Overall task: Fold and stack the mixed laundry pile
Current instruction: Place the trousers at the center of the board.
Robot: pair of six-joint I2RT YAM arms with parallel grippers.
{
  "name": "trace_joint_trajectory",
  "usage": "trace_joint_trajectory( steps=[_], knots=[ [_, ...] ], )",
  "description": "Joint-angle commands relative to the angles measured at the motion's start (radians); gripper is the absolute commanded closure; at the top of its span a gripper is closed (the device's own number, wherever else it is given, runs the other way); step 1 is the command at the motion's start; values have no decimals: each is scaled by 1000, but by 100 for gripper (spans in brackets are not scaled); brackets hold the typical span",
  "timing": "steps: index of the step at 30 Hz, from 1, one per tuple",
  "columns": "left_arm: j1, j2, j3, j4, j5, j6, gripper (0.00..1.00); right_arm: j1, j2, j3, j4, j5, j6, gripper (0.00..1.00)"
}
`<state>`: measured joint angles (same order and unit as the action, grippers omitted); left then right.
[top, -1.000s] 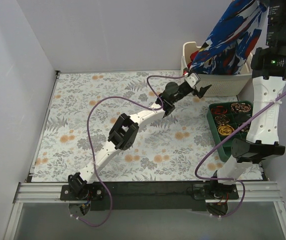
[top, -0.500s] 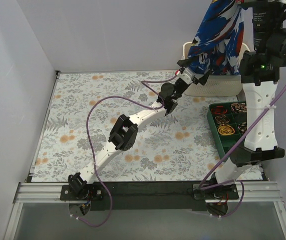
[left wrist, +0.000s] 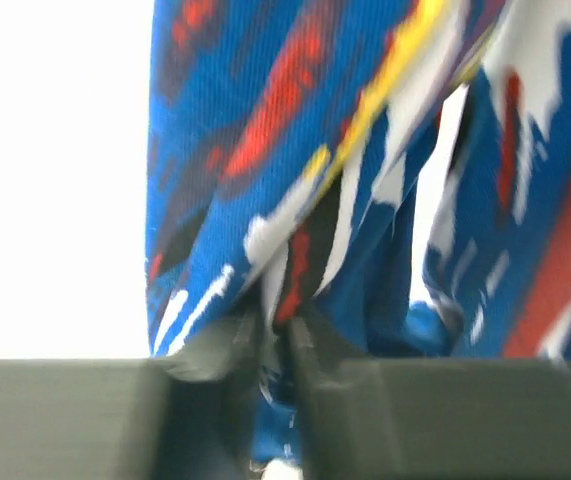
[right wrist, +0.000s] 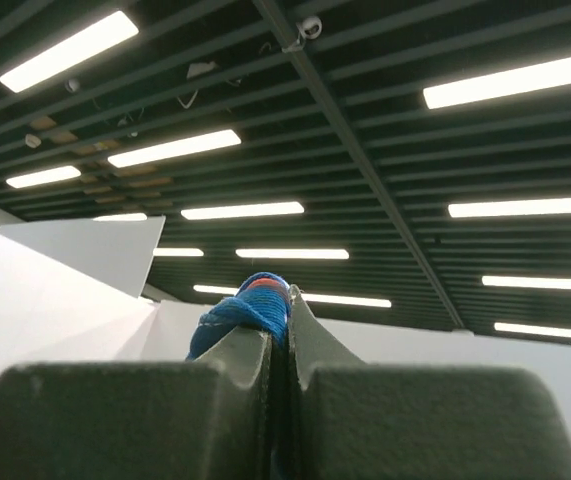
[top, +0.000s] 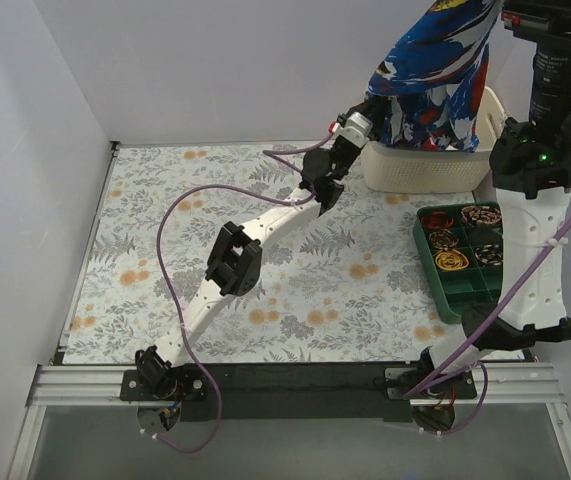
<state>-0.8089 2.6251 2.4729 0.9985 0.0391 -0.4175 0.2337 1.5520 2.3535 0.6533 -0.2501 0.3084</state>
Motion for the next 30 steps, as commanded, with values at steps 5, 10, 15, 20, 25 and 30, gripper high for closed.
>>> trace_joint_trajectory(
  steps=[5,10,15,20,25,30],
  knots=[
    [5,-267,18,64,60,101,100,16,-84,0,144,34,-95,99],
    [19,-416,-52,71,64,170,100,18,-78,-28,158,48,-103,99],
    [66,-724,-404,11,3,184,100,30,-44,-36,109,69,-86,99],
    [203,-1020,-743,-216,18,70,100,88,-65,-196,11,37,-8,99],
    [402,-1346,-1076,-533,160,28,100,156,-139,-483,-113,26,-8,99],
    [531,-1539,-1261,-892,329,113,100,214,-174,-828,-262,-63,-23,99]
  ],
)
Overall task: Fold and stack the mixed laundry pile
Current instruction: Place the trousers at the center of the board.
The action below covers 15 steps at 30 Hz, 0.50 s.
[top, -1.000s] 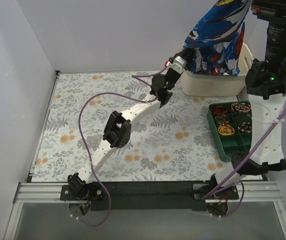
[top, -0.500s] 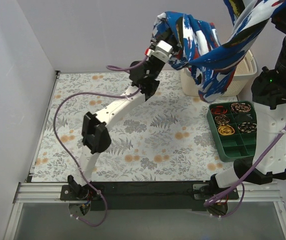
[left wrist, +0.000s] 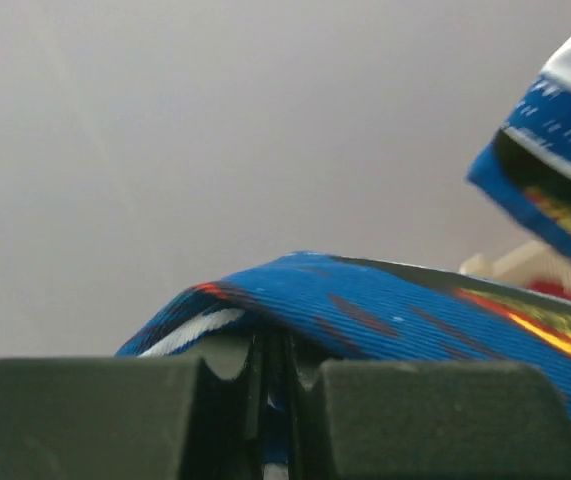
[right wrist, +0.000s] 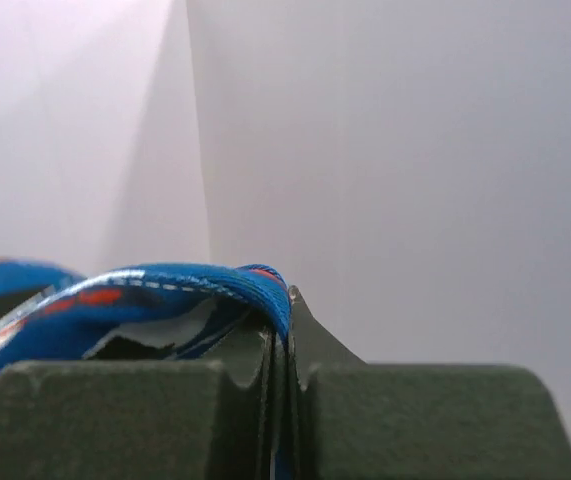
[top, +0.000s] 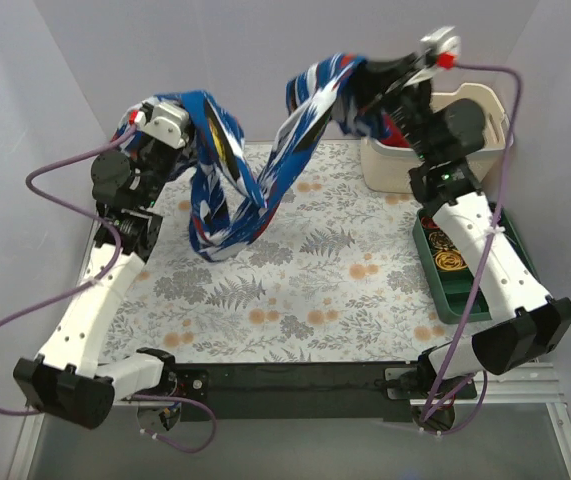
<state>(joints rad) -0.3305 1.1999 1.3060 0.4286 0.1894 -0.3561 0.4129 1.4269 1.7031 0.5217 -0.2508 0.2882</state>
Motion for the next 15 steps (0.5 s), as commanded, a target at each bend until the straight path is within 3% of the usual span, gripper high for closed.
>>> trace_joint_trajectory(
  steps=[1,3,6,7,8,10,11,15],
  knots=[
    [60,-149,-135,-438,218,78,100,38,-62,-233,-150,-108,-6,99],
    [59,-221,-249,-598,333,168,100,47,-78,-416,-217,-148,-76,99],
    [62,-244,-381,-810,338,173,100,52,-115,-624,-358,-175,-238,99],
    [62,-232,-390,-990,364,260,100,52,-123,-647,-423,-183,-282,90],
    [67,-226,-396,-1066,392,304,85,47,-126,-666,-492,-180,-320,81],
    [93,-230,-413,-1234,455,350,34,38,-138,-703,-688,-195,-435,46],
    [105,-235,-407,-1281,470,351,20,20,-147,-718,-736,-196,-460,39],
    [203,-212,-323,-1438,485,391,20,-8,-183,-735,-895,-208,-576,13]
  ],
)
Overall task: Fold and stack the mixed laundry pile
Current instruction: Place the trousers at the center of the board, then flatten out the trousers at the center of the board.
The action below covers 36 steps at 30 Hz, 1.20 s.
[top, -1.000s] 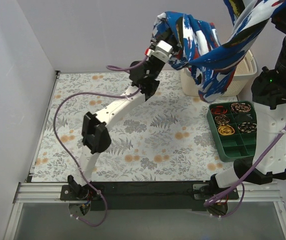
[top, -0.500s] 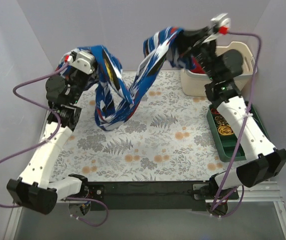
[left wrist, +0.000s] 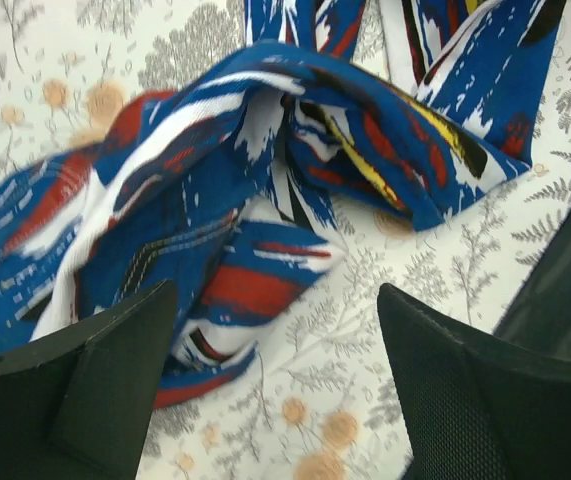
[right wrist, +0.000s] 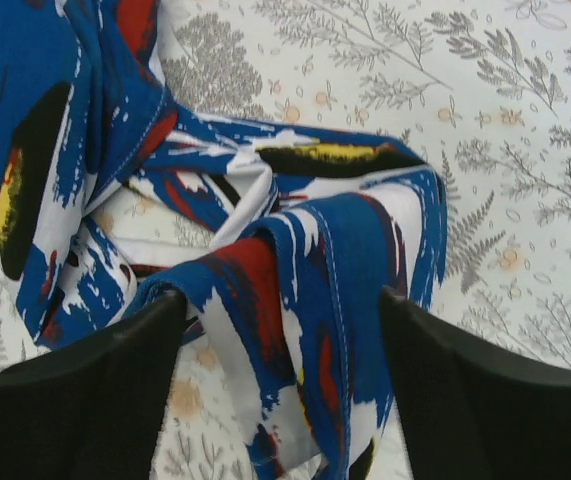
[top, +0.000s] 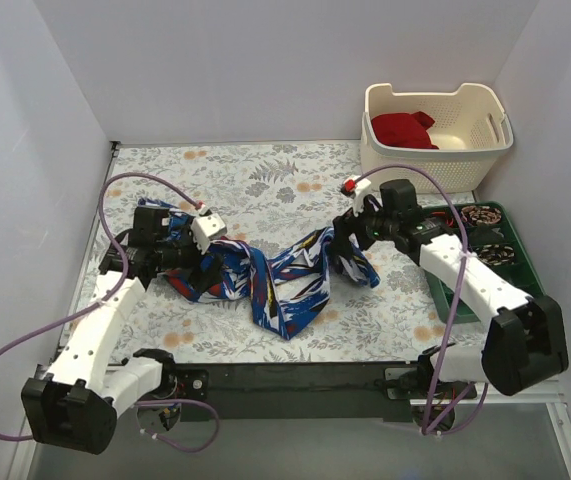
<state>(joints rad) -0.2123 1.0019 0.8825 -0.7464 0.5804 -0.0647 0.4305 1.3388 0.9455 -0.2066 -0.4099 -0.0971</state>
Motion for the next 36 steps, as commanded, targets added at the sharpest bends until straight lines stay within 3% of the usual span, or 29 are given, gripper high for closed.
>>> trace_joint_trajectory(
  steps=[1,5,9,12,19,24,27,28,32,33,34,36],
  knots=[
    [111,1,111,-322,93,120,20,-22,-83,45,-194,-70,-249,2],
    [313,99,185,-441,102,262,20,-22,2,104,-376,-86,-355,2],
    [596,249,291,-521,133,428,19,-26,51,111,-464,0,-427,4],
    [691,394,404,-596,107,547,18,-27,31,105,-519,20,-475,4],
    [717,495,383,-424,-10,624,17,-26,61,145,-559,101,-520,3],
    [717,564,371,-390,-7,649,16,-26,134,185,-557,103,-492,13],
    [714,577,346,-329,-7,658,16,-26,181,214,-547,135,-466,35],
    [712,575,331,-320,1,658,16,-26,192,222,-544,155,-460,49],
    [685,561,288,-304,6,695,18,-36,194,274,-527,198,-444,76],
    [676,558,279,-283,3,704,24,-41,195,285,-522,212,-446,83],
    [676,557,271,-263,-2,698,40,-56,198,294,-518,229,-446,98],
    [671,573,283,-226,2,660,64,-76,214,337,-507,247,-446,99]
  ],
)
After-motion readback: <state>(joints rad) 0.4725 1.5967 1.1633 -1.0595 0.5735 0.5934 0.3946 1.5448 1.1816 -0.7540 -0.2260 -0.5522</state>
